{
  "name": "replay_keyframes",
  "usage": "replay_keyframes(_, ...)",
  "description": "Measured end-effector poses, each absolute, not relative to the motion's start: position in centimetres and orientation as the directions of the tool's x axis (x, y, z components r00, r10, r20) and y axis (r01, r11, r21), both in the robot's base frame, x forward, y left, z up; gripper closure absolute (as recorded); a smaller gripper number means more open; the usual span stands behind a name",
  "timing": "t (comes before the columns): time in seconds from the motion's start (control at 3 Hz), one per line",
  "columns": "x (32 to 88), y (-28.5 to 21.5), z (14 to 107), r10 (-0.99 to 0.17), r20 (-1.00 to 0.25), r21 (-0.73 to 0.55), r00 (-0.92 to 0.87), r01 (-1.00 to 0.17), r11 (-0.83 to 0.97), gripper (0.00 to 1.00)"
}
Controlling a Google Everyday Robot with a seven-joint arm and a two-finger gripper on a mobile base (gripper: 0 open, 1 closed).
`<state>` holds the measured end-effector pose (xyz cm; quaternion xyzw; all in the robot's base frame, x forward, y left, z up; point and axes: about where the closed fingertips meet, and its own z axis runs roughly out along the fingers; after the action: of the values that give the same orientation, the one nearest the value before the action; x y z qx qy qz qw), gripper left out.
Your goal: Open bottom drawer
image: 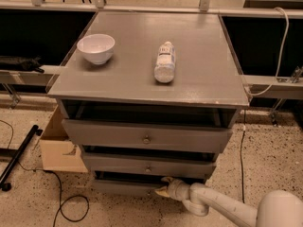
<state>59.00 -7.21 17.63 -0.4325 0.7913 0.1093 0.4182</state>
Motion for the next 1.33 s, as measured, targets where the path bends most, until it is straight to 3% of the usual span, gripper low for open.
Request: replay_keyframes(1.33, 55.8, -7.2, 17.0, -0.56, -0.773, -0.147, -0.299, -0.774, 0.616, 1.0)
